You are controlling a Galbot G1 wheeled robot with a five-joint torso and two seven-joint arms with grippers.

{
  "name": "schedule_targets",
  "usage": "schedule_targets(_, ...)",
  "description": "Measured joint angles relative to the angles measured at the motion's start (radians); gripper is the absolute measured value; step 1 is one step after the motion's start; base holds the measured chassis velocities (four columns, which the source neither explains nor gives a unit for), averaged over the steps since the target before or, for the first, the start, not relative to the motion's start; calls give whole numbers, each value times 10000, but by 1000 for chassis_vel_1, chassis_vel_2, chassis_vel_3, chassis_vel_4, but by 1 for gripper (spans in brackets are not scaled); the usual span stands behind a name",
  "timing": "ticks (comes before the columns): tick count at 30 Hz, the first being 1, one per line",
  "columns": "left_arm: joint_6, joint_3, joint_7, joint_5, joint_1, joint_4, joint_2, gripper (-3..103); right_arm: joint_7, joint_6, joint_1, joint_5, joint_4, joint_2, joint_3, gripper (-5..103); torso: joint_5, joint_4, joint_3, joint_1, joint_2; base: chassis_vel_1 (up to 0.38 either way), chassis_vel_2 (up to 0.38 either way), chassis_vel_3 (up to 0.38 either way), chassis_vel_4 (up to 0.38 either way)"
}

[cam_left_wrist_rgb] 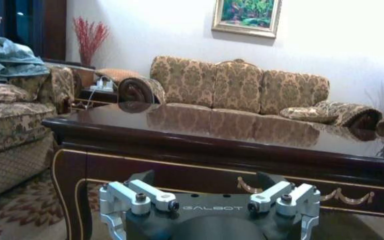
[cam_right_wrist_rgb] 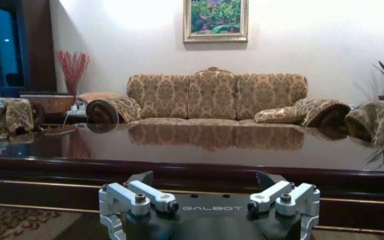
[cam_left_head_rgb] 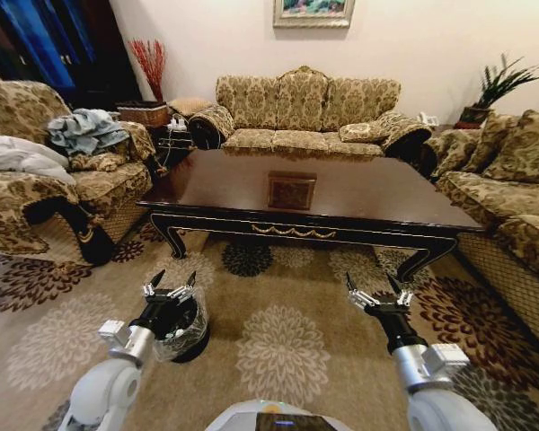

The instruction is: Move to the front of the table and place the trash on the table into the trash bin.

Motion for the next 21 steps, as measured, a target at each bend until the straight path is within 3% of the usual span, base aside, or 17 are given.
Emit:
schedule_targets(13,0,1,8,0,-1,0,0,100,3,1,0,1,0,0,0,100,1,0,1,1,0,7,-8,-6,10)
schedule_targets(21,1,1,9,0,1,0,0,100,4,5,0,4,0,0,-1,100,-1,1,1,2,0,127,-126,-145,129)
